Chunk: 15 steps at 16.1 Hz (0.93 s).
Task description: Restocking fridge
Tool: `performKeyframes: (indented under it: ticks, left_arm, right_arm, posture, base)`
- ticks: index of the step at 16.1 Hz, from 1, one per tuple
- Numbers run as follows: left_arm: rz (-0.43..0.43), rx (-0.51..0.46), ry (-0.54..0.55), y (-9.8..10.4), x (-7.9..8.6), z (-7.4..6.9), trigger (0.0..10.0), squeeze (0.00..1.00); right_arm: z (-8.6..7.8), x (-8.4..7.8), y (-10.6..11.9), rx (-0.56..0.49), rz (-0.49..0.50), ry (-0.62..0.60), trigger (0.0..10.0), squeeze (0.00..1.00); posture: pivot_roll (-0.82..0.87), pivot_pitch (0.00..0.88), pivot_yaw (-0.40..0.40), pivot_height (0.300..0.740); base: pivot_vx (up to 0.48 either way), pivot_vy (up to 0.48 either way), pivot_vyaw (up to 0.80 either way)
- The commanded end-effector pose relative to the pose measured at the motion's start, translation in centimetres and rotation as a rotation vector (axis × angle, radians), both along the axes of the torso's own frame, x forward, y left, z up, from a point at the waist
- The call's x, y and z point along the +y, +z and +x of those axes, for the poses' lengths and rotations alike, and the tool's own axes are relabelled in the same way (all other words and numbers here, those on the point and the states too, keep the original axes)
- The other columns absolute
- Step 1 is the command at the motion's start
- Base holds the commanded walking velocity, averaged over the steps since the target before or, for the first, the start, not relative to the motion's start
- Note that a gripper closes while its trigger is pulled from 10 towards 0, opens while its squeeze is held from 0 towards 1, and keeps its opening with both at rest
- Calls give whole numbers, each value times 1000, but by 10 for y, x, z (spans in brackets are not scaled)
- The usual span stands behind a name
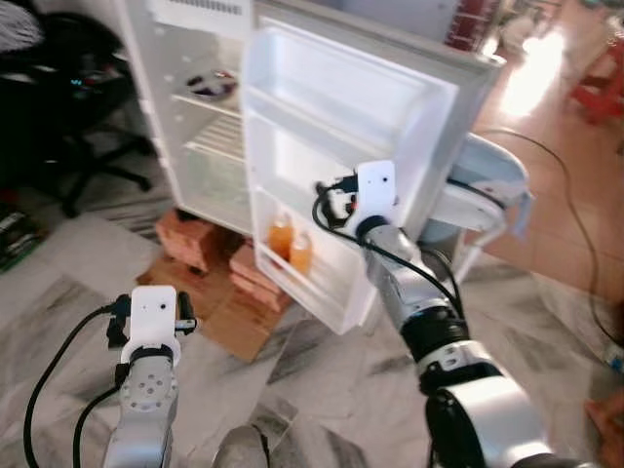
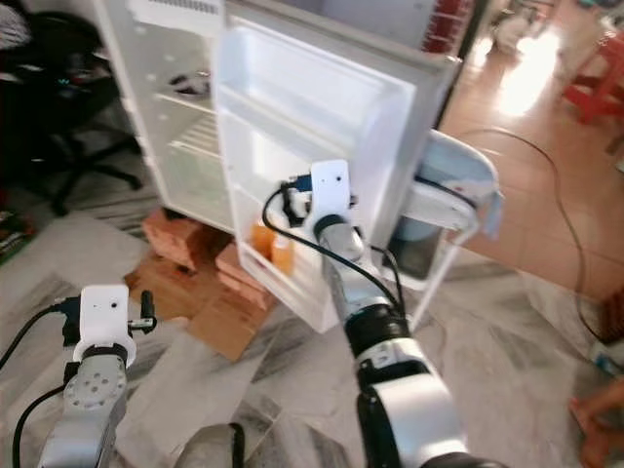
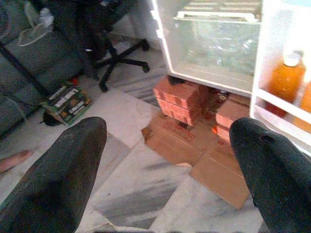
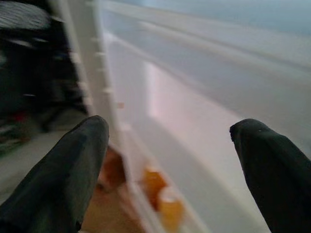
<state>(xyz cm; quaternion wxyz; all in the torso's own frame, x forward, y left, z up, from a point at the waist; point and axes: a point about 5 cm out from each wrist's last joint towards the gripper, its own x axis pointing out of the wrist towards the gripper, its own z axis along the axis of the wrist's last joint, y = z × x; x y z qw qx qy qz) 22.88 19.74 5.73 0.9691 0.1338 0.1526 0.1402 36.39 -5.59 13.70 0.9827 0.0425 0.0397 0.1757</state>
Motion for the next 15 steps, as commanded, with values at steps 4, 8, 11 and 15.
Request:
performKeyframes:
  ticks: [4,8,11,15]
  left_arm:
    - [0,6,2,2,-1,-2,10000,0]
    - [1,15,-15,1,-2,1,10000,0]
    - [10,18,-22,1,-1,1,10000,0]
    - [21,21,-16,2,2,-2,10000,0]
  right_arm:
    - [-30,10,-21,63,-43,484,10000,0]
    - [-19,-51,-60,157,-543,353,10000,0]
    - [11,-70,-25,71,-551,45,10000,0]
    - [19,-56,2,28,-228,-32,10000,0]
  posture:
    - [204,38,-43,740]
    - [200,38,-37,740]
    - [217,35,-36,740]
    - [233,30,-41,740]
  base:
    - [0,0,0]
    - [0,0,0]
    - [0,0,0]
    - [0,0,0]
